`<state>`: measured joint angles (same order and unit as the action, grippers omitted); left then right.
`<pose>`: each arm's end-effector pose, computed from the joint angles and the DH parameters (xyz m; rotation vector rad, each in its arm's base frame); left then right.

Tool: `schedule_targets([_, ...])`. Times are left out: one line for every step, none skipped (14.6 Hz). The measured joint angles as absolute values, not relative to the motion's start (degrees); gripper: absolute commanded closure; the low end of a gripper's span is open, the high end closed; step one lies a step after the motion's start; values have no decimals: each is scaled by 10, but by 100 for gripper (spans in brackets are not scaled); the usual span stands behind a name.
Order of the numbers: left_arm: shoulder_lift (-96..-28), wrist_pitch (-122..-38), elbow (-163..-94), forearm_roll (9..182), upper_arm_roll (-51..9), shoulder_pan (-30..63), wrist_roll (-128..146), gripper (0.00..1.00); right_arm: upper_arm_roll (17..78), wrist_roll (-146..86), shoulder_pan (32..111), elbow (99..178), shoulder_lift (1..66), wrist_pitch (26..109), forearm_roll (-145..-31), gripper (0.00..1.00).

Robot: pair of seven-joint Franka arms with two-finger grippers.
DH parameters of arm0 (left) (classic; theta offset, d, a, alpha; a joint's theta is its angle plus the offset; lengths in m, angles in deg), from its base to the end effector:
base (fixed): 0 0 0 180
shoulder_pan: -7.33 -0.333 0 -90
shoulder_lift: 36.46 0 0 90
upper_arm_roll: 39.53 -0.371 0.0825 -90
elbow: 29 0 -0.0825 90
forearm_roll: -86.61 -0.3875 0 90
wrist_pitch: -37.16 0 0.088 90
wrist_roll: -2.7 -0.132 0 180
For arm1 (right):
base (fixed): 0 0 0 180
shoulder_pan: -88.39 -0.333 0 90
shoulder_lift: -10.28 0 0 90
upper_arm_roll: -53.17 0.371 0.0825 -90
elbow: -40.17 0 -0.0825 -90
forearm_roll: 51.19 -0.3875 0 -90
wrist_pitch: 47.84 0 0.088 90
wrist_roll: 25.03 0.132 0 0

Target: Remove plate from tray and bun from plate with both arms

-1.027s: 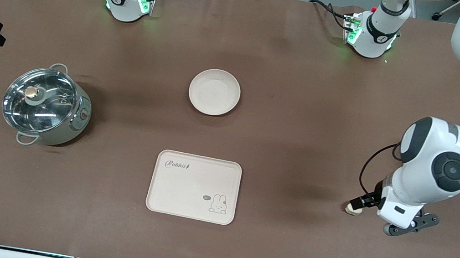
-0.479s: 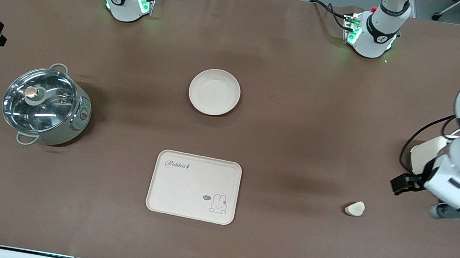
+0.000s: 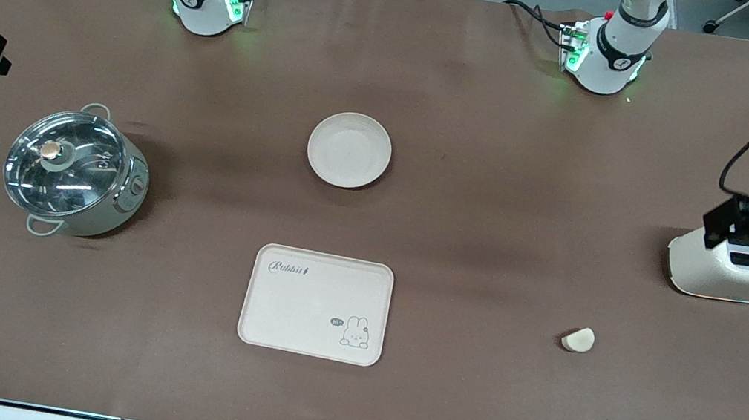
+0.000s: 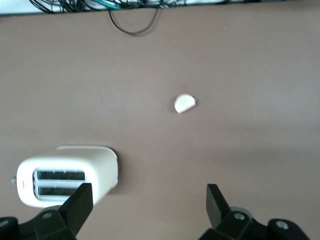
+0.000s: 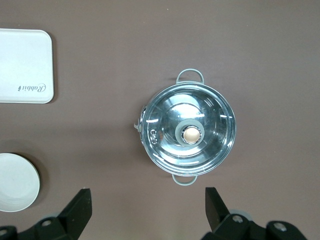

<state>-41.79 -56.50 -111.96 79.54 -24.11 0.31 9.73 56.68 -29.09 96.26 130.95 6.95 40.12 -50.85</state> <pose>0.5974 -0.0635 0.6680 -3.0520 0.0359 -0.1670 0.5319 -0.0402 0.6766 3.1314 -0.0087 0.0126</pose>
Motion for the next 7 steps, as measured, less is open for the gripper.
schedule_targets([-404,-548,-1121,809,-242,4,95,0,567,-291,962,1309,70,401,-509,0])
schedule_targets([-392,-531,-1125,827,-249,8,95,0,567,-291,962,1309,70,400,-509,0])
schedule_targets([-380,-516,-1131,841,-266,22,94,0,567,-291,961,1309,69,400,-509,0])
schedule_targets([-368,-506,-1140,848,-287,40,94,0,568,-291,961,1309,69,400,-509,0])
schedule_targets([-356,-502,-1152,851,-303,55,94,0,568,-291,960,1309,69,400,-509,0])
schedule_targets([-343,-501,-1166,852,-311,66,94,0,567,-291,960,1309,68,400,-509,0])
schedule_targets([-329,-500,-1181,852,-313,72,94,0,567,-291,960,1308,65,401,-509,0])
